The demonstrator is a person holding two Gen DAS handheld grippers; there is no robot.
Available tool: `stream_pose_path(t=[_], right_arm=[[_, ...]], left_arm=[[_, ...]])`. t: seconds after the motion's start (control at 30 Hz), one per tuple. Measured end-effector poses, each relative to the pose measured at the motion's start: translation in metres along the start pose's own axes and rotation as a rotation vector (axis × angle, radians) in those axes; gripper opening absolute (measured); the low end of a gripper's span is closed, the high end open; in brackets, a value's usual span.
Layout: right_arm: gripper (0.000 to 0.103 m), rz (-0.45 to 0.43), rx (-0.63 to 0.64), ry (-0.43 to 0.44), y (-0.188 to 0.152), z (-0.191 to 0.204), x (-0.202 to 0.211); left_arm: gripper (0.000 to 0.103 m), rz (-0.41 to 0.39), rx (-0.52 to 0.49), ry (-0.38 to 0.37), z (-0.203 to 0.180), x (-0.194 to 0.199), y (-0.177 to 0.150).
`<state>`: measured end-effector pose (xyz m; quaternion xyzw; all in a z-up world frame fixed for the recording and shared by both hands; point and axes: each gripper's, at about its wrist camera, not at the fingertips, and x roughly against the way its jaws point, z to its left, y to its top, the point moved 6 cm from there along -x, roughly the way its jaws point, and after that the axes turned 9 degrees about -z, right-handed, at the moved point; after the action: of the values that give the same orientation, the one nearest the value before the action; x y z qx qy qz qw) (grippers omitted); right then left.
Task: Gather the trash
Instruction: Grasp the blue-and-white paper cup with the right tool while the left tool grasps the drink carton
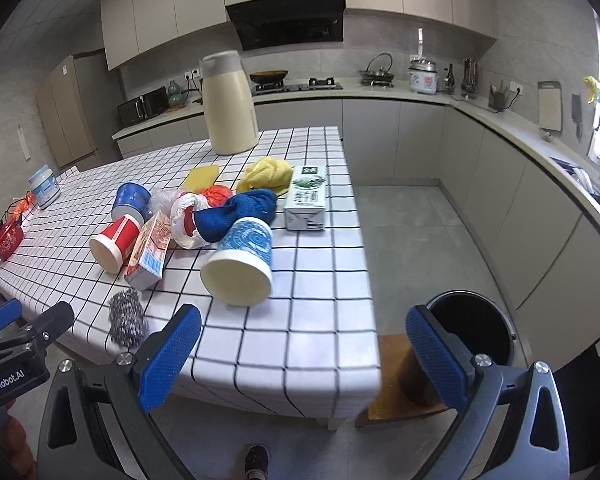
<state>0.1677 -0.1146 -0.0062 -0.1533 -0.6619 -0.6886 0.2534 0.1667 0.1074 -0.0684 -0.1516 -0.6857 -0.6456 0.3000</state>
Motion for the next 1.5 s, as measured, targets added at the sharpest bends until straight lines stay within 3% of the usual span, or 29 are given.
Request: stream_pose_path(t=[0.2, 0.5, 0.73, 1.1, 1.23, 1.37, 1.5], right_arm=[[0.103, 0.033, -0.014, -0.007, 0.011, 0.013, -0.042], [0.103, 0.054, -0.054, -0.057, 0.028, 0.011, -0.082], [0.103, 0.092, -0.084, -0.065, 0.028, 0.014, -0.107], [0.103, 0.154, -0.100, -0.031, 0.023, 0.031, -0.140], [0.103, 0.180, -0.108, -0.025, 0.017, 0.034, -0.150], [0.102, 0.202, -0.111, -0.014, 0.009, 0.038, -0.158], [0.088, 0.223, -0.112, 0.011, 0.003, 0.042, -0.164]], left_arm=[[0.103, 0.033, -0.027, -0.064, -0.004, -0.038, 0.015], [0.094, 0.069, -0.071, -0.148, -0.018, -0.088, 0.037], [0.084, 0.146, -0.069, -0.196, -0.019, -0.124, 0.034], [0.083, 0.229, -0.073, -0.221, -0.015, -0.155, 0.023], [0.066, 0.260, -0.073, -0.234, -0.013, -0.163, 0.017], [0.059, 0.262, -0.074, -0.249, -0.012, -0.165, 0.015], [0.054, 0.256, -0.063, -0.266, -0.012, -0.165, 0.015]])
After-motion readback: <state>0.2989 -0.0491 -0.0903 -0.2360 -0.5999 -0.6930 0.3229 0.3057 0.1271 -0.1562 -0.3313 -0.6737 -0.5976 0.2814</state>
